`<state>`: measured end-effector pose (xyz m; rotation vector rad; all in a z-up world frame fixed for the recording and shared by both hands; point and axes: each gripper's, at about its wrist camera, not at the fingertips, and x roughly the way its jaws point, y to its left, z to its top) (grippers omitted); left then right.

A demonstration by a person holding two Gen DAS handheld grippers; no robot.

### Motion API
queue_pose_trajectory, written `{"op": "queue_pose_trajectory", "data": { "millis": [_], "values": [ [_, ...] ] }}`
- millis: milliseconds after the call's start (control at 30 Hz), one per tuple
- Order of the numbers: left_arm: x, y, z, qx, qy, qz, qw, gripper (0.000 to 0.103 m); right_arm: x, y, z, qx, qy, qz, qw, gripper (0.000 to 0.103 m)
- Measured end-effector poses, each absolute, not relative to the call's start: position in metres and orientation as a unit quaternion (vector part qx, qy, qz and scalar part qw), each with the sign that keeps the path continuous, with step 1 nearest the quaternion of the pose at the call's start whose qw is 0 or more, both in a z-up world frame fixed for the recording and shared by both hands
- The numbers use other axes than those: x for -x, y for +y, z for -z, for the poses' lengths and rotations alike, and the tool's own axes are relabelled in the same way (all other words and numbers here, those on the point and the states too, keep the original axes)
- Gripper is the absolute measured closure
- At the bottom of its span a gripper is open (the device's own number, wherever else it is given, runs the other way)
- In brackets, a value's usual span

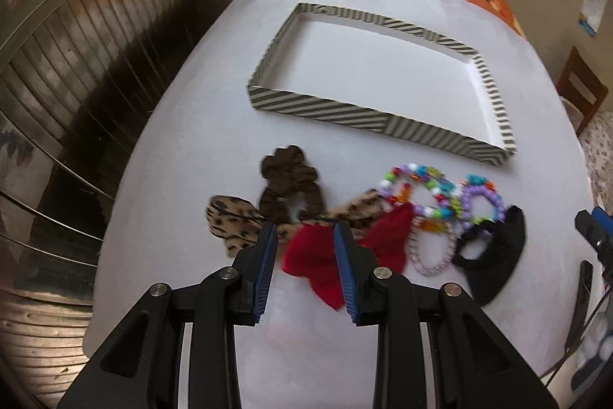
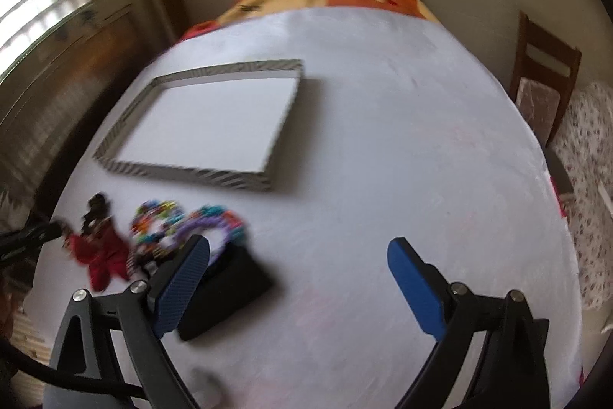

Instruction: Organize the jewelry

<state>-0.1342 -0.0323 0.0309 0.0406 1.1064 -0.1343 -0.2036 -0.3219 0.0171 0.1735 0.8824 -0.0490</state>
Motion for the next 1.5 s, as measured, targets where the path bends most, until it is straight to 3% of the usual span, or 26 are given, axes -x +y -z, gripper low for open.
{"op": "queue_pose_trajectory", "data": {
  "millis": [433,1500],
  "values": [
    [0.158,-0.046,-0.041,-0.024,0.514,0.06,0.855,0.095,0.227,-0.276,-0.037,-0.048,0.422,-0.003,0.905,0.006],
    [0.159,-0.04,-0.037,-0.023,0.524,0.059,0.849,0.095,0.223,-0.267,-0.033,-0.04,0.438,-0.011,0.898,0.006]
  ]
}}
